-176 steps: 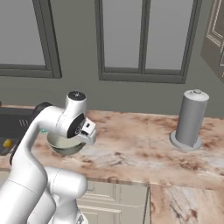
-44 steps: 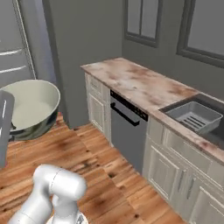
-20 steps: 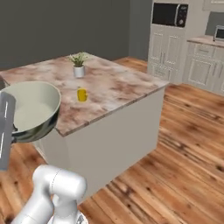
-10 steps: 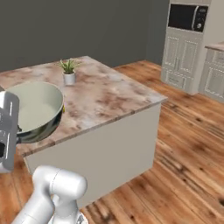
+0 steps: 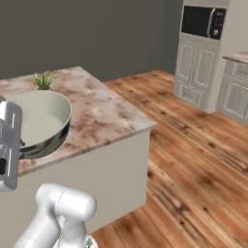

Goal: Clear the mugs and bowl far away from the sink.

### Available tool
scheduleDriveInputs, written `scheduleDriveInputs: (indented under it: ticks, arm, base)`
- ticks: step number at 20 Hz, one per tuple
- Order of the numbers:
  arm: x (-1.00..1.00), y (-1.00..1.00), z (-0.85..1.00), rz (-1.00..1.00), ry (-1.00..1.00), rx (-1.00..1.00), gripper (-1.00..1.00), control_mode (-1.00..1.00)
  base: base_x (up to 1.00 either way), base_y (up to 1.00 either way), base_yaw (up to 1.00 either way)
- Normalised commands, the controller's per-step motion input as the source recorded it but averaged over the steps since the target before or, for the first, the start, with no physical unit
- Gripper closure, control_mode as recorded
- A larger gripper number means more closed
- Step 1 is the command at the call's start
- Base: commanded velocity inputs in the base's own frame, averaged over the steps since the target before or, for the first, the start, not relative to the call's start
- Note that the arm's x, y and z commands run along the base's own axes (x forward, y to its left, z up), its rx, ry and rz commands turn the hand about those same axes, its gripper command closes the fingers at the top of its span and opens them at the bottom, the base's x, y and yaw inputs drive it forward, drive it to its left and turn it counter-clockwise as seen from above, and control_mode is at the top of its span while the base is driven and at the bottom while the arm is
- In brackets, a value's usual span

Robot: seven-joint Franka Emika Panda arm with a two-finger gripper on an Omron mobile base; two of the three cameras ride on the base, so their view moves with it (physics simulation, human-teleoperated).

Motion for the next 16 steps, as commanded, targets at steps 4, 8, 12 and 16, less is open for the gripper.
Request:
scheduleDriveInputs:
  ticks: [4,8,12,16]
  arm:
    - [0.0,0.0,0.0,0.0,0.0,0.0,1.0,1.0]
    - [0.0,0.0,0.0,0.0,0.0,0.0,1.0,1.0]
    - [0.0,0.0,0.0,0.0,0.0,0.0,1.0,1.0]
    - [0.0,0.0,0.0,0.0,0.0,0.0,1.0,1.0]
  base:
    - [0.87,-0.21,0.13]
    - [0.76,0.0,0.3]
    - [0.76,0.0,0.45]
    - [0.68,-0.08,0.41]
